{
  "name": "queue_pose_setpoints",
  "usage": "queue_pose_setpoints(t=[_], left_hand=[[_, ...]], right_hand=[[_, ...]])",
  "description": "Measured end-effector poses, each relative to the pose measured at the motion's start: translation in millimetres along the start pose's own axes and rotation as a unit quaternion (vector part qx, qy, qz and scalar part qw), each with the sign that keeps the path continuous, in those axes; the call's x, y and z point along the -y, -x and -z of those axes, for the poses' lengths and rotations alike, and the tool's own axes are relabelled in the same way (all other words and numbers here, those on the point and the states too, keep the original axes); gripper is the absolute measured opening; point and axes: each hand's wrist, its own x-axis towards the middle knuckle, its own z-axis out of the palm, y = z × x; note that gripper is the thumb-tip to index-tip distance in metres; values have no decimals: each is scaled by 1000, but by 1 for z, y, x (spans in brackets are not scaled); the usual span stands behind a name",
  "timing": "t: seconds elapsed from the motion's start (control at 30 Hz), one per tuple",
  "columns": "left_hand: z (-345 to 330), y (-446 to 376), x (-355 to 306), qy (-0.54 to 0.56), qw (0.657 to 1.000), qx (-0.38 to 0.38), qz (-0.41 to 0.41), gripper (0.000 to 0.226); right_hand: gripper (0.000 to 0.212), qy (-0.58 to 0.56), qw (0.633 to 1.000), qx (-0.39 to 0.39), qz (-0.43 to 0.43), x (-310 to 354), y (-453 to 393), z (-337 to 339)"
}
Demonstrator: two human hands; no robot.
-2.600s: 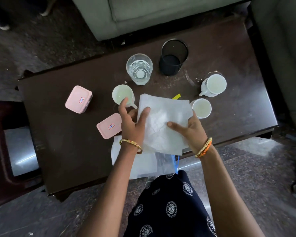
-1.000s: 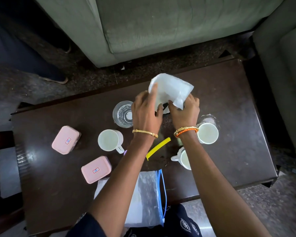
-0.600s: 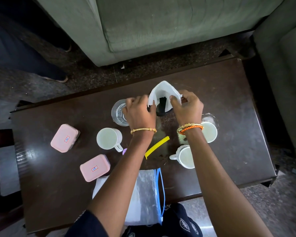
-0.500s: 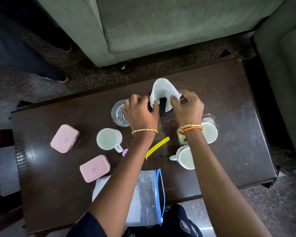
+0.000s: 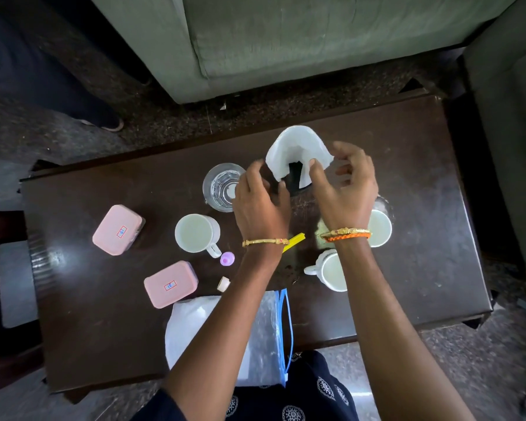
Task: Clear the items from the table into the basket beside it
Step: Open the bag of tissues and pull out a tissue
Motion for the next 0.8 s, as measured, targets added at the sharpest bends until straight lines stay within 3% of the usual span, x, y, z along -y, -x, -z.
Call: queue_pose_setpoints(t=[0.1,0.17,0.3,0.4,0.5,0.63,0.8], left_hand=[[11,26,13,71,997,-7,15,41],[21,56,31,91,995,11,41,36],[55,134,78,38,992,44,110,33],[75,180,121,-59,991,80,91,35],[82,205,157,-196,966,115,125,45],[70,206,173,-260,941,164,144,56],[46,183,168,-293,931,165,140,50]], right_hand=[[15,-53,998,-43,8,9,29,10],[9,-57,998,-7,10,7,62,14],[18,48,979,181,-87,-17,149,20],[7,178,904,350,-169,-43,205,21],[11,192,847,458,-187,-56,233,15],[38,216,854,462,-99,-64,239,-3],[37,242,879,407,-45,-61,223,-16]])
